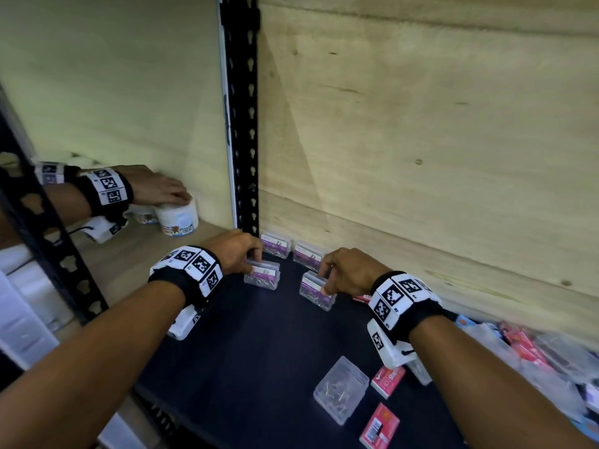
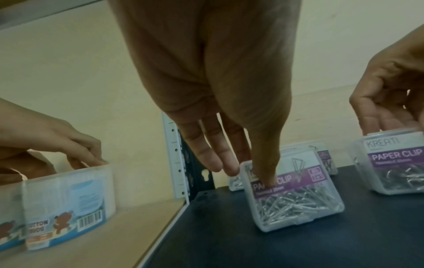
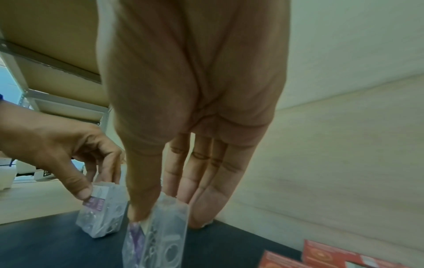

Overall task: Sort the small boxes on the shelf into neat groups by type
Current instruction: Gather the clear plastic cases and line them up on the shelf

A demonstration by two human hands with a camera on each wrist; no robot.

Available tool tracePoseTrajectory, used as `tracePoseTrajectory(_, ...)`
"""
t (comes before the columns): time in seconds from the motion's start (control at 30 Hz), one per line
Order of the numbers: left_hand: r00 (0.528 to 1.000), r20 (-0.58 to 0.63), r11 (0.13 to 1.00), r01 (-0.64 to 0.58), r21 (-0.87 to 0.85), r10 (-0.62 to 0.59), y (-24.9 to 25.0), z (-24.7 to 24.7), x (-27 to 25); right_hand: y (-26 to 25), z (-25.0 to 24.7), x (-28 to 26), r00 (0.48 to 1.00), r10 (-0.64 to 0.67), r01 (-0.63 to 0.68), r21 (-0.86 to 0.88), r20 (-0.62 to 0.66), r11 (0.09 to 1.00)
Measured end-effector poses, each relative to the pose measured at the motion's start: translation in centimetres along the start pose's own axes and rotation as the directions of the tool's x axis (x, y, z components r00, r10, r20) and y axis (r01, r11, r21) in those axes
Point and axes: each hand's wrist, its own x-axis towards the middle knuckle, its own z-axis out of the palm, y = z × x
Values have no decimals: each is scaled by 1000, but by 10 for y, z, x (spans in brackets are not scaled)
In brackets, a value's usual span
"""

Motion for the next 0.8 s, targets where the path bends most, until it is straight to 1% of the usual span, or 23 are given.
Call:
tracePoseTrajectory(0.13, 999, -49, 1000, -13, -18, 12, -12, 3, 11, -13, 3, 14, 999, -23, 21, -63, -31, 998)
tracePoseTrajectory(0.3, 998, -43, 998, -56, -12, 56, -18, 2, 26, -26, 5, 29, 997, -37, 28, -134, -62, 991)
tracePoseTrajectory(0.47, 994, -49, 996, -94, -3, 94, -24, 0, 35, -31, 3, 38, 997, -22, 10, -144, -78, 989)
tracePoseTrajectory(0.63, 990, -86, 994, -111, 12, 111, -29, 3, 42, -33, 5, 48, 995, -19, 4, -139, -102, 990)
tracePoseTrajectory(0.8, 984, -138, 993, -116, -2, 115, -33, 9, 45, -33, 7, 51, 990, -43, 22, -156, -133, 987)
